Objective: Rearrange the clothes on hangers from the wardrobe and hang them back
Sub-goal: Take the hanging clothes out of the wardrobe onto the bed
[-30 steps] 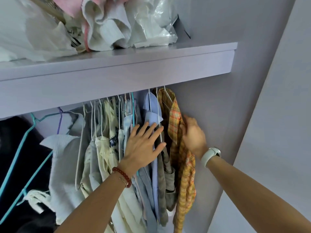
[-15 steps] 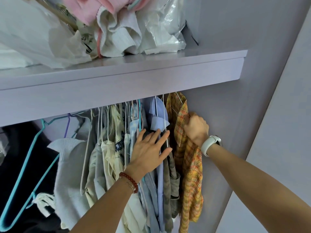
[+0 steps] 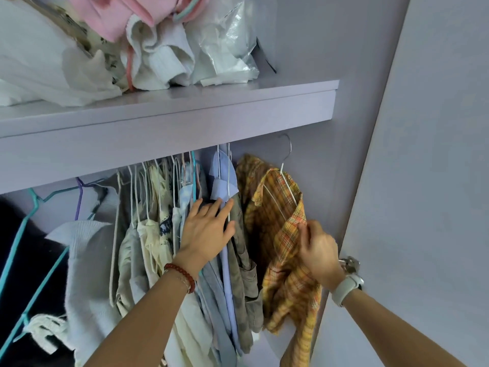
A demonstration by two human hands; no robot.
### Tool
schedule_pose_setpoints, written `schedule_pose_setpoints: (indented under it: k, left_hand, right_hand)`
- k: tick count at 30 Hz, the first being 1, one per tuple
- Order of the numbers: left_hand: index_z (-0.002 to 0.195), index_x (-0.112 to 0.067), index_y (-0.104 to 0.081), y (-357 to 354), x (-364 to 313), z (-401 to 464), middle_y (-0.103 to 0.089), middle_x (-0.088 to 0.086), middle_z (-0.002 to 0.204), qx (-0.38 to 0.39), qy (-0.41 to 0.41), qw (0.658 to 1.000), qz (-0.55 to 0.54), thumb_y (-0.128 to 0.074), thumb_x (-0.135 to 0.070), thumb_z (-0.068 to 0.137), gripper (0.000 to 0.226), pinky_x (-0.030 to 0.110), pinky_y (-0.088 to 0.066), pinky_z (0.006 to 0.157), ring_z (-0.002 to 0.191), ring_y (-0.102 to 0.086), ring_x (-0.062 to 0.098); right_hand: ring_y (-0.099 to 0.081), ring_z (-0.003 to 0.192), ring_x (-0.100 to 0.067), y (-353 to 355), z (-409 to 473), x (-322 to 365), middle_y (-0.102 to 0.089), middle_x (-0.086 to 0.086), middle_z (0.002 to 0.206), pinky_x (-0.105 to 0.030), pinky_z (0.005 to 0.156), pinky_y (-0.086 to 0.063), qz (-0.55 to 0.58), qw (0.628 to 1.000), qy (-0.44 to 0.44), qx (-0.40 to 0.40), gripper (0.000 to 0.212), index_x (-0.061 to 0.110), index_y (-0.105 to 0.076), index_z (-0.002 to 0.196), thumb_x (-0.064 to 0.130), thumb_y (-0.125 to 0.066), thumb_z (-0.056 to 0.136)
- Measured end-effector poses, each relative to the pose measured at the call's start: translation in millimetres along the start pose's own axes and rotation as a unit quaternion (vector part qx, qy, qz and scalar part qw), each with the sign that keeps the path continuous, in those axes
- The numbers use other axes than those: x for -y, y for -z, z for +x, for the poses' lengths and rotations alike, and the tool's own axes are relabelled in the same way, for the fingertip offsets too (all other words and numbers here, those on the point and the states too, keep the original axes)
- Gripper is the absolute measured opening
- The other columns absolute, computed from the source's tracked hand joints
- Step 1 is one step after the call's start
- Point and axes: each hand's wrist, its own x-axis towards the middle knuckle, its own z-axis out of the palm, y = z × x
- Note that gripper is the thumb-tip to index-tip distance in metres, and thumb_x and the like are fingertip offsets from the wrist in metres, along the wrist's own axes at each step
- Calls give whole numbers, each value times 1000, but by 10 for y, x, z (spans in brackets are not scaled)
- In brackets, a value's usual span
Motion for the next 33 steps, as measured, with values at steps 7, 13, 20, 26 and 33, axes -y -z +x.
schedule_pose_setpoints:
  k: [7,13,20,26,33]
  left_hand:
    - [128,-4,-52,286,-452,75,-45,14,139,28,22,998,-49,-46,-27,92,44,56,-18,108,132,-37,31]
    - [141,-15,-36,435,-1229,-99,-42,3,144,58,-151,965,-208,-31,-36,96,51,57,-10,110,138,-29,23]
    - [106,-6,-62,650,-2435,-918,-55,8,96,145,-228,850,-453,-55,-21,91,23,42,-48,72,84,-59,29]
    - [95,-7,-66,1091,-3600,-1808,-51,-4,86,160,-255,773,-558,-57,-30,90,25,28,-45,56,66,-53,15]
    - [102,-12,-66,1816,-5012,-2466,-60,-3,94,186,-370,707,-574,-56,-27,91,22,25,-44,56,72,-58,17]
  right_hand:
    - [-49,33,-22,564,-712,-337,-51,0,43,-23,35,-34,-40,994,92,-46,37,8,-57,81,36,-35,91]
    - [-48,32,-21,1503,-1517,-637,-50,1,39,-19,33,-33,-166,975,128,-73,42,11,-57,82,39,-29,95]
    - [-56,52,-12,2563,-2987,-816,-60,3,62,-15,45,-29,-297,952,-40,-61,26,13,-57,89,31,-38,87]
    - [-58,72,-20,3205,-4408,-830,-61,-3,86,-26,59,-49,-296,920,-217,-139,20,14,-51,102,26,-40,91]
    - [-62,57,-21,3988,-5680,-643,-64,-4,82,-15,41,-34,-358,835,-374,-189,32,7,-61,101,28,-41,89]
